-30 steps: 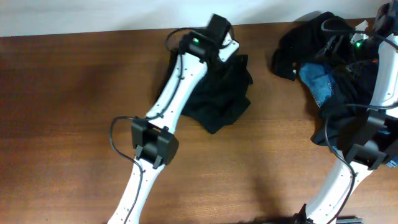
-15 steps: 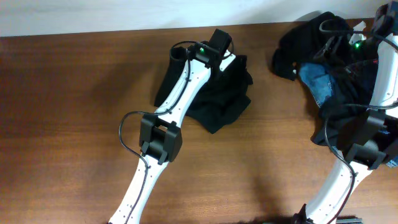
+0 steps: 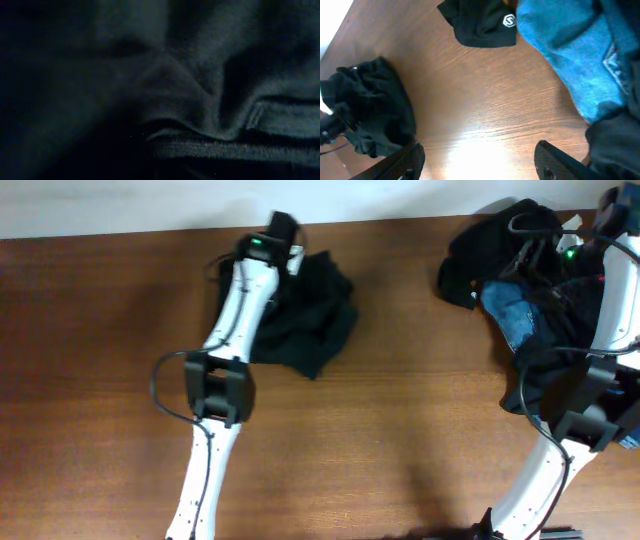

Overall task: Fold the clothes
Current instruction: 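Carry the folded trousers leftward to the table's left edge with left gripper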

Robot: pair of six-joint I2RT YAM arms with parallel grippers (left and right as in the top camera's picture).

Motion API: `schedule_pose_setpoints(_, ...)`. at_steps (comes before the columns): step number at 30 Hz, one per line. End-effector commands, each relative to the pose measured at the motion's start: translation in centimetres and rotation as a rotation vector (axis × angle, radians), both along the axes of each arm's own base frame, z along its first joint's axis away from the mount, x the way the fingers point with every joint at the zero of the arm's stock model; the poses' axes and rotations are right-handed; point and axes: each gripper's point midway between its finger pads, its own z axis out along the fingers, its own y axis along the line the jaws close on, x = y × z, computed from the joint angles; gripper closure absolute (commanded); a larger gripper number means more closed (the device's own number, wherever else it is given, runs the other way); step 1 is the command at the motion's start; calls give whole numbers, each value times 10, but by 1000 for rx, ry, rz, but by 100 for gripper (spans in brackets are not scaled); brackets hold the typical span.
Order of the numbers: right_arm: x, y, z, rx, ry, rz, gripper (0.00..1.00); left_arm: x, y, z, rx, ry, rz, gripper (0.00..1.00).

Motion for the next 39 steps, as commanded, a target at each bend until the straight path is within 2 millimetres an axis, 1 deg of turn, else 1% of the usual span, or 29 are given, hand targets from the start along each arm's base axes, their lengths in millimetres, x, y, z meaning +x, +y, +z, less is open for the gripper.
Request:
schedule_pose_setpoints(1,0,15,17,-7,-45,45,25,-11,83,-68,92,167,261,100)
schedule_pose_setpoints(4,1,19,17,-10,-43,55,25,-6,122,-68,74,181,426,100)
schedule_pose_setpoints(5,1,21,16,-13,-42,61,25,-5,142,-68,61,190,511,99)
schedule_pose_setpoints(7,2,24,16,-17,-40,67,25,-6,171,-68,39,205,608,100)
schedule_pose_setpoints(14,3,33,15,-30,-35,90,24,-14,267,-68,-9,222,802,100)
schedule_pose_setpoints(19,3,42,15,-29,-33,108,24,-22,339,-67,-29,186,931,99)
schedule_pose_setpoints(20,3,46,15,-28,-28,116,24,-25,367,-67,-31,160,952,100)
schedule_pose_setpoints(23,2,50,14,-31,-21,127,24,-35,404,-66,-21,137,980,99)
schedule_pose_setpoints(25,2,53,14,-31,-19,133,24,-48,432,-66,3,136,1031,99)
schedule_pose_setpoints(27,2,56,14,-32,-19,140,24,-60,453,-66,6,135,1054,100)
schedule_pose_setpoints(31,4,64,14,-33,-24,157,24,-81,487,-66,2,138,1104,99)
schedule_pose_setpoints(32,5,66,14,-34,-26,162,24,-84,492,-66,-1,136,1114,99)
schedule_pose_setpoints(35,5,73,14,-34,-27,177,24,-81,495,-63,-61,116,1143,99)
schedule_pose_setpoints(37,5,77,14,-34,-27,187,24,-78,495,-61,-91,109,1200,100)
schedule_pose_setpoints(38,5,81,14,-34,-26,196,24,-76,497,-58,-104,97,1251,99)
schedule_pose_setpoints(39,5,83,14,-36,-25,200,24,-72,498,-54,-117,81,1266,99)
